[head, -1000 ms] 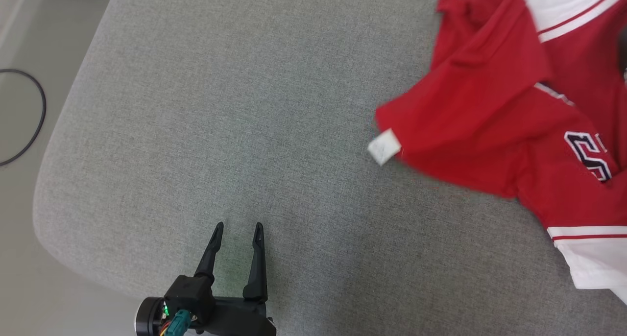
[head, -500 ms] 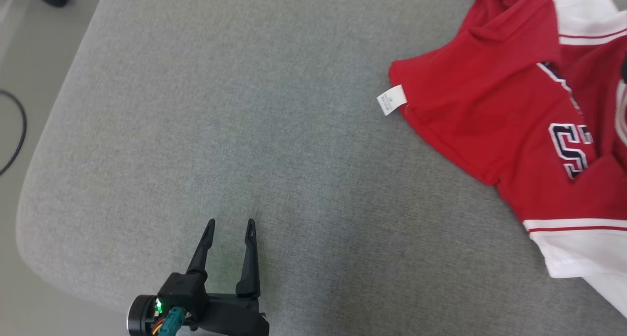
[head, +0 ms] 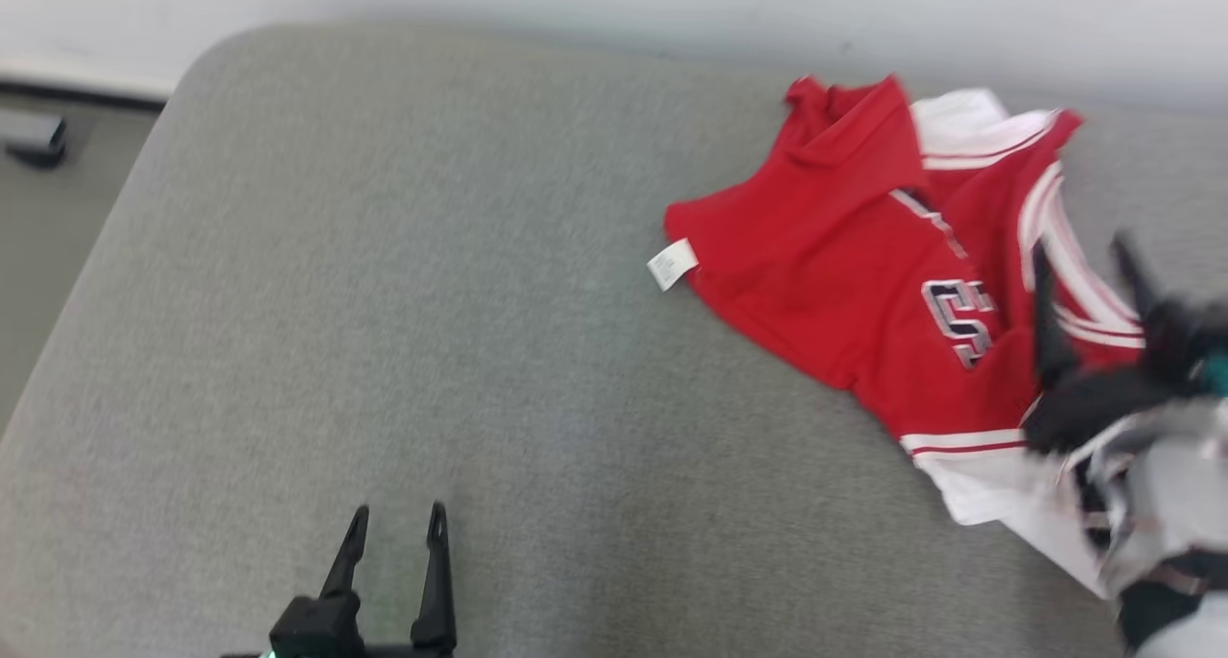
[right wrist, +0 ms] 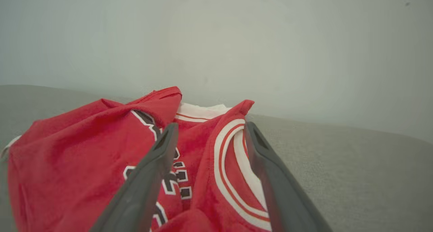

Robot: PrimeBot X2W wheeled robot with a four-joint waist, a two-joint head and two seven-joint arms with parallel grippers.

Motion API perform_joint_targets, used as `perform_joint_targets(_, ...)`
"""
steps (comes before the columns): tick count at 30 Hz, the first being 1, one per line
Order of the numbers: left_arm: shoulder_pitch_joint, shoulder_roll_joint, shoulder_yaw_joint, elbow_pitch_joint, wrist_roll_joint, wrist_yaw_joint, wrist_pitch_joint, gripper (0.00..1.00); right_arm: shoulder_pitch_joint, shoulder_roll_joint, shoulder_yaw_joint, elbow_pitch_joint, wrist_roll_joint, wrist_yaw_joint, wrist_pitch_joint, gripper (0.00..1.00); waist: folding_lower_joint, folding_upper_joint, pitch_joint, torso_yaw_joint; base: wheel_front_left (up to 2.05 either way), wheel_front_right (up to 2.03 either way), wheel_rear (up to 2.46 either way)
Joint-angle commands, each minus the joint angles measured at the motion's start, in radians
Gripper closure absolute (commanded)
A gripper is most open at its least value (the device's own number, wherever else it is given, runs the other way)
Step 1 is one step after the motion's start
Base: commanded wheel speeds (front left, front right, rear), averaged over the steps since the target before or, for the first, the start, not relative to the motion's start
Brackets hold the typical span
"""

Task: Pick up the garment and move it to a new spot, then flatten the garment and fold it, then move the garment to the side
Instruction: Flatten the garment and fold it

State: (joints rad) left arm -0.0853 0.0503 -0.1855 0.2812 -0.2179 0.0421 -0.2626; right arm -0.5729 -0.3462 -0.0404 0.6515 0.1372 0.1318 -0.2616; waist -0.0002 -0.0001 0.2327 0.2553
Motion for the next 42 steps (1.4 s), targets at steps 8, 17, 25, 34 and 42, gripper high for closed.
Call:
perform_joint_targets(8, 0.075, 0.0, 0.053, 0.027, 0.03, -0.032, -0.003, 0.0, 0.239, 0.103, -0.021, -0.089, -0.005, -0.003, -0.004, 0.0, 0.0002, 0.0001, -0.164, -0.132, 0.0, 0.0, 0.0)
perform_joint_targets(17, 0.113, 0.0, 0.077, 0.047, 0.034, -0.047, -0.003, 0.0, 0.38, 0.165, 0.071, -0.111, 0.022, -0.003, -0.004, 0.0, 0.0002, 0.0001, -0.218, -0.174, 0.0, 0.0, 0.0)
perform_joint_targets(25, 0.122, 0.0, 0.081, 0.052, 0.03, -0.048, -0.003, 0.0, 0.403, 0.163, 0.2, -0.093, 0.036, -0.003, -0.004, 0.0, 0.0002, 0.0001, -0.22, -0.177, 0.0, 0.0, 0.0)
perform_joint_targets(34, 0.12, 0.0, 0.08, 0.053, 0.012, -0.04, -0.003, 0.0, 0.342, 0.134, 0.305, -0.037, 0.021, -0.003, -0.004, 0.0, 0.0002, 0.0001, -0.209, -0.169, 0.0, 0.0, 0.0)
perform_joint_targets(42, 0.123, 0.0, 0.081, 0.055, 0.005, -0.034, -0.003, 0.0, 0.291, 0.144, 0.335, 0.058, -0.058, -0.003, -0.002, 0.22, 0.0002, 0.0001, -0.205, -0.17, 0.0, 0.0, 0.0)
